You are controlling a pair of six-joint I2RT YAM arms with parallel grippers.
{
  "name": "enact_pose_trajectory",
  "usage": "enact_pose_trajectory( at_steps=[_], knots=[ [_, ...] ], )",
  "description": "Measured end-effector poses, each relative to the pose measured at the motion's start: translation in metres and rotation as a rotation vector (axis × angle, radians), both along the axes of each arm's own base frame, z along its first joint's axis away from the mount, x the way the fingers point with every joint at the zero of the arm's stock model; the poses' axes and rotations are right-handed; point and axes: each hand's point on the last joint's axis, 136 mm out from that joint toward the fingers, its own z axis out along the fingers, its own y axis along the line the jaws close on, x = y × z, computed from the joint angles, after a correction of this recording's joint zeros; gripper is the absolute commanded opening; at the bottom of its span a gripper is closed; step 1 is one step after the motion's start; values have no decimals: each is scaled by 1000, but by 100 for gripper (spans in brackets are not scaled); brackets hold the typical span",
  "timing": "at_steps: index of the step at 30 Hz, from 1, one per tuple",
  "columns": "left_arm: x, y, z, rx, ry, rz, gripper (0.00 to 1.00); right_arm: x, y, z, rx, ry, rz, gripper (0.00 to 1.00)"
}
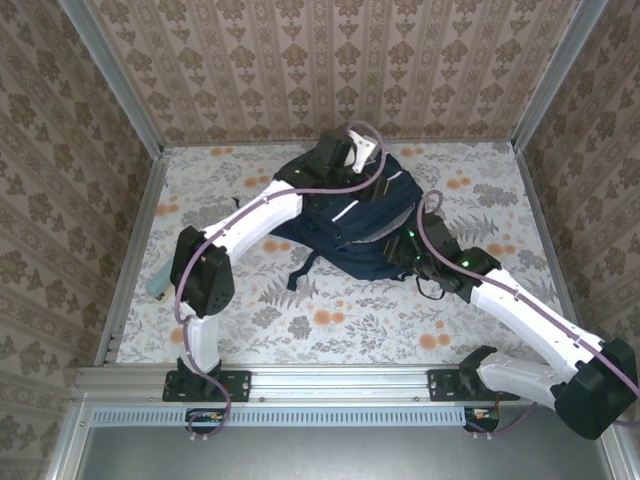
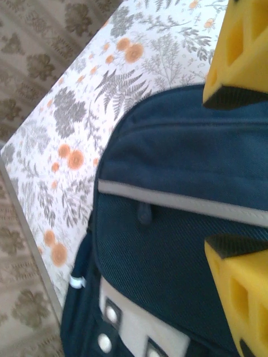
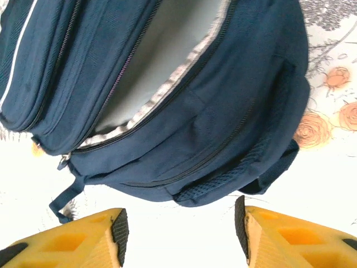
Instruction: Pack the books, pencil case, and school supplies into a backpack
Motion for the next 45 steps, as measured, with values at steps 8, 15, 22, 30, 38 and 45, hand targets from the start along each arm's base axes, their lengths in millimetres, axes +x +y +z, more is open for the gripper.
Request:
enact_pose_trajectory(
  at_steps=[8, 15, 22, 30, 38, 45],
  knots=[
    [-5, 121, -47, -64, 284, 358, 66, 3, 45, -25, -85, 50, 118, 64],
    [-41, 146, -113, -210, 579, 529, 40, 8, 58, -34, -72, 57, 122, 68],
    [-30, 134, -119, -362, 695, 570, 41, 12, 64, -34, -53, 57, 125, 69],
    [-20, 115, -120, -484, 777, 545, 35, 19, 72, -30, -50, 51, 132, 66],
    [-17, 111, -120, -535, 811, 555, 17, 37, 102, -28, -130, 42, 187, 57],
    [-17, 110, -120, -547, 826, 557, 16, 55, 113, -40, -239, 44, 164, 51]
  ],
)
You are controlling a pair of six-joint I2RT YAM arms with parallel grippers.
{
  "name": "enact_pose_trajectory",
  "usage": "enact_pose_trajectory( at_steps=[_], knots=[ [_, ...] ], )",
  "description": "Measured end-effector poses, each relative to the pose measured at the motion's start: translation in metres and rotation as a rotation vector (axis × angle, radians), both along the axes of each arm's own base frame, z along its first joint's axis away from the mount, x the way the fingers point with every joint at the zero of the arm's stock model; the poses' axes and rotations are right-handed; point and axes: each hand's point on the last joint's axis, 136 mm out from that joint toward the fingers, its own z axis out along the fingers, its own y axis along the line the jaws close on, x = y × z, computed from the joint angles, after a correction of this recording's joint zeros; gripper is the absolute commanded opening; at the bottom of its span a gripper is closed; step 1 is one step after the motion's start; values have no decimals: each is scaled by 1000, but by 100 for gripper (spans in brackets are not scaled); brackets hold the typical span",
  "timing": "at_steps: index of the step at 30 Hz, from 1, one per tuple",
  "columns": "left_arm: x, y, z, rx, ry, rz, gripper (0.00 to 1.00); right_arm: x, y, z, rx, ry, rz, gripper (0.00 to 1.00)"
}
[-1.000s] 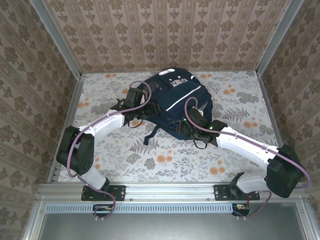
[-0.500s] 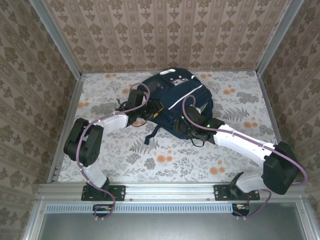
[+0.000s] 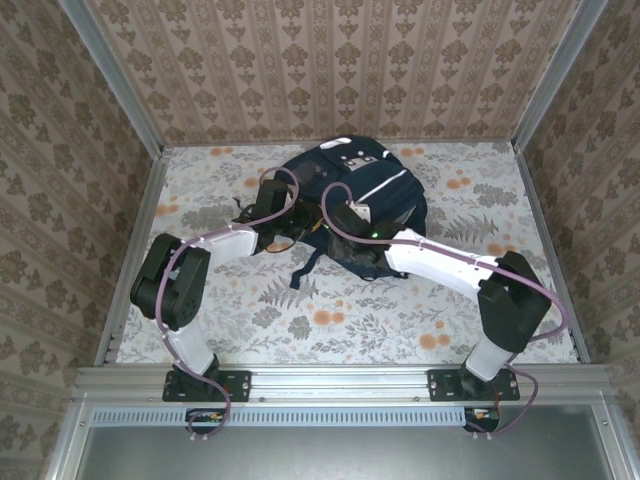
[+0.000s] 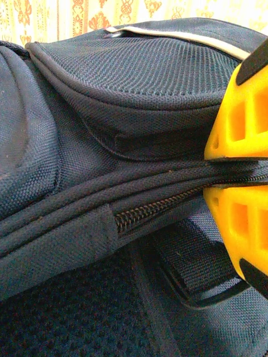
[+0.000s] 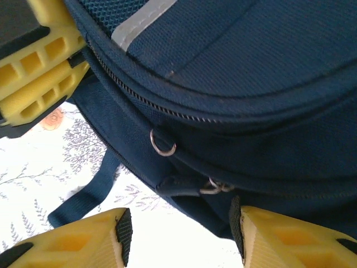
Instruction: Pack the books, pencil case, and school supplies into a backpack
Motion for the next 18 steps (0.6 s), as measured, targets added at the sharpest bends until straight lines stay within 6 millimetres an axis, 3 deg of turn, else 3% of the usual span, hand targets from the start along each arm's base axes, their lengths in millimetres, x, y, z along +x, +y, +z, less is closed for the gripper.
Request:
enact_pose_trajectory(
  at_steps=[10, 14, 18],
  knots=[
    [0, -1, -3, 0, 8, -2, 17, 13, -5, -17, -71, 10, -86, 37],
    [0, -1, -2, -3, 7, -1, 17, 13, -8, -16, -81, 1, -117, 25],
    [0, -1, -2, -4, 4, -1, 18, 14, -12, -16, -95, -5, -131, 22]
  ],
)
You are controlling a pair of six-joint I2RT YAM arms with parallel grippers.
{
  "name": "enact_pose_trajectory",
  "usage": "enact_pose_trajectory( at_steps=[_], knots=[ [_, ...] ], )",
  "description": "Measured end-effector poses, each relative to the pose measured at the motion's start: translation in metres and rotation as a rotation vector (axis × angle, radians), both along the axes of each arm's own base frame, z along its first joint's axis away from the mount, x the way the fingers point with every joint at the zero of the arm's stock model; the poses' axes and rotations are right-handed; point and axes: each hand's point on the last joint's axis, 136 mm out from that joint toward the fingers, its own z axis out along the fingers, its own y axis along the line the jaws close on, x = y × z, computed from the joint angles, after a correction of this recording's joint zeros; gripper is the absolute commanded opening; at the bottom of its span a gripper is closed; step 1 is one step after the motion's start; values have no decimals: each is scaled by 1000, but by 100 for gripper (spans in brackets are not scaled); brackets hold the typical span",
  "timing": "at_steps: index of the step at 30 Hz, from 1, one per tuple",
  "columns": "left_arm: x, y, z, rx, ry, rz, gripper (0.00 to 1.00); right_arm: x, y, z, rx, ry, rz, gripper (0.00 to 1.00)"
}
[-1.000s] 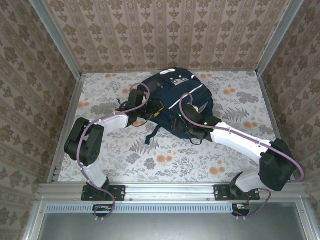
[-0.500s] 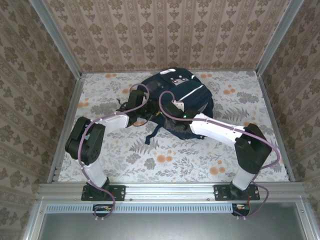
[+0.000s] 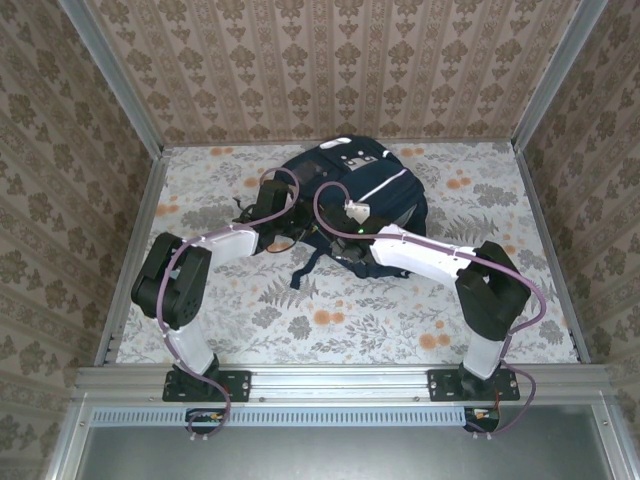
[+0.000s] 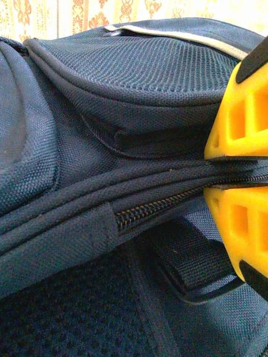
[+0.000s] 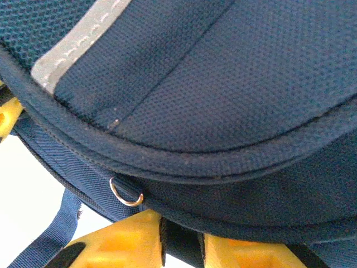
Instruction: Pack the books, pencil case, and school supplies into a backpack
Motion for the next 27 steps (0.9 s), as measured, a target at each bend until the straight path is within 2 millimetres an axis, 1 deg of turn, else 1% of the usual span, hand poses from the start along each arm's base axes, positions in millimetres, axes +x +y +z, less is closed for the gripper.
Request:
enact_pose_trajectory(
  at_steps=[2, 5, 6, 7, 9, 13, 16, 22, 26, 27],
  knots=[
    [0, 0, 0, -1, 0, -1, 19, 0, -2, 0, -7, -3, -7, 25],
    [0, -1, 1, -5, -3, -4, 21, 1, -3, 3, -9, -13, -11, 43],
    [0, -1, 2, -6, -5, -5, 22, 2, -2, 6, 4, -25, -12, 48],
    [0, -2, 2, -8, -5, -7, 22, 3, -2, 8, 14, -35, -11, 52],
    [0, -2, 2, -9, -5, -8, 23, 4, -2, 14, 46, -59, -19, 54],
    [0, -2, 3, -13, -9, -10, 24, 7, -3, 18, 77, -77, -43, 55],
    [0, -2, 3, -12, -9, -10, 25, 9, -3, 15, 85, -81, -60, 52],
    [0, -2, 3, -12, -9, -10, 25, 14, -10, 8, 46, -103, -100, 38],
    [0, -2, 3, -14, -11, -10, 26, 19, -13, 11, 24, -136, -113, 25],
    [0, -3, 4, -16, -14, -10, 25, 20, -14, 12, 20, -146, -113, 19]
  ],
)
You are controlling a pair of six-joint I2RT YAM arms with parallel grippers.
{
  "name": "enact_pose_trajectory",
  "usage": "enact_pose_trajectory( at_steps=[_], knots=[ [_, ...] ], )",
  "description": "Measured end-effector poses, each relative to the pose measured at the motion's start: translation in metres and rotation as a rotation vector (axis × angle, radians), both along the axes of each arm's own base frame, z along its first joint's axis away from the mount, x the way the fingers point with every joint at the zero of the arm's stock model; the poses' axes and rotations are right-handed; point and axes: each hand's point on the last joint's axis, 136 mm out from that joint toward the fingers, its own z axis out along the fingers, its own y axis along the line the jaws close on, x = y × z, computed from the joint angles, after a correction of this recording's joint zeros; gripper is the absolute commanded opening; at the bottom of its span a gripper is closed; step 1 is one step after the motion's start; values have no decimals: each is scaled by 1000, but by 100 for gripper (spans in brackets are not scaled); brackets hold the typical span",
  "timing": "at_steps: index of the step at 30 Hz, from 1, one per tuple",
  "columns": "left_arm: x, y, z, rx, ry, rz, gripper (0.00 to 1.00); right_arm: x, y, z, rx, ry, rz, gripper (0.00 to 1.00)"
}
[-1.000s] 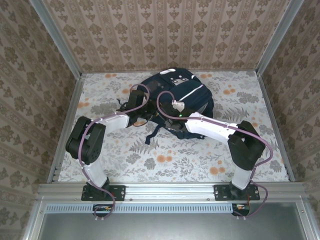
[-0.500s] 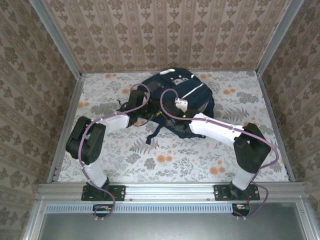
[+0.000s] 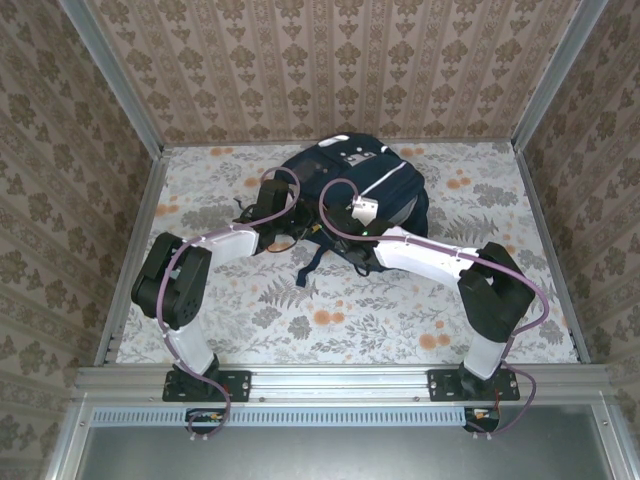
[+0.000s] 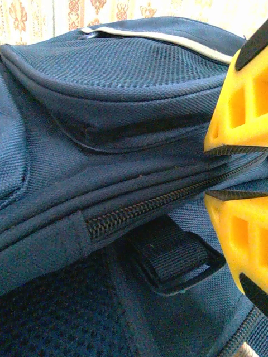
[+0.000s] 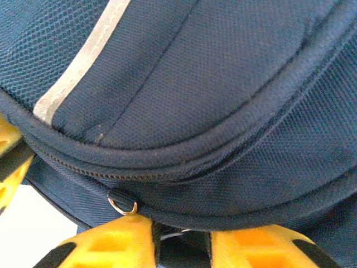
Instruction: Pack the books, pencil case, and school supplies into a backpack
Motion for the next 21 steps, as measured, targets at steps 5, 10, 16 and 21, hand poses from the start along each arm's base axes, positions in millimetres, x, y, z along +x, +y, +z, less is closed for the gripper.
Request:
enact_pose_trajectory(
  at_steps=[5, 10, 16, 21],
  knots=[
    [1, -1, 2, -5, -8, 0, 26, 5, -2, 6, -34, -35, 9, 2],
    [0, 0, 1, -8, -5, -1, 28, 9, -3, 10, -88, -49, 53, 0],
    [-5, 1, -6, -28, 16, 3, 34, 6, 4, 24, -94, -34, 183, 0],
    [-6, -1, -1, -88, 6, 16, 39, 1, 14, 34, 4, 11, 305, 0]
  ],
)
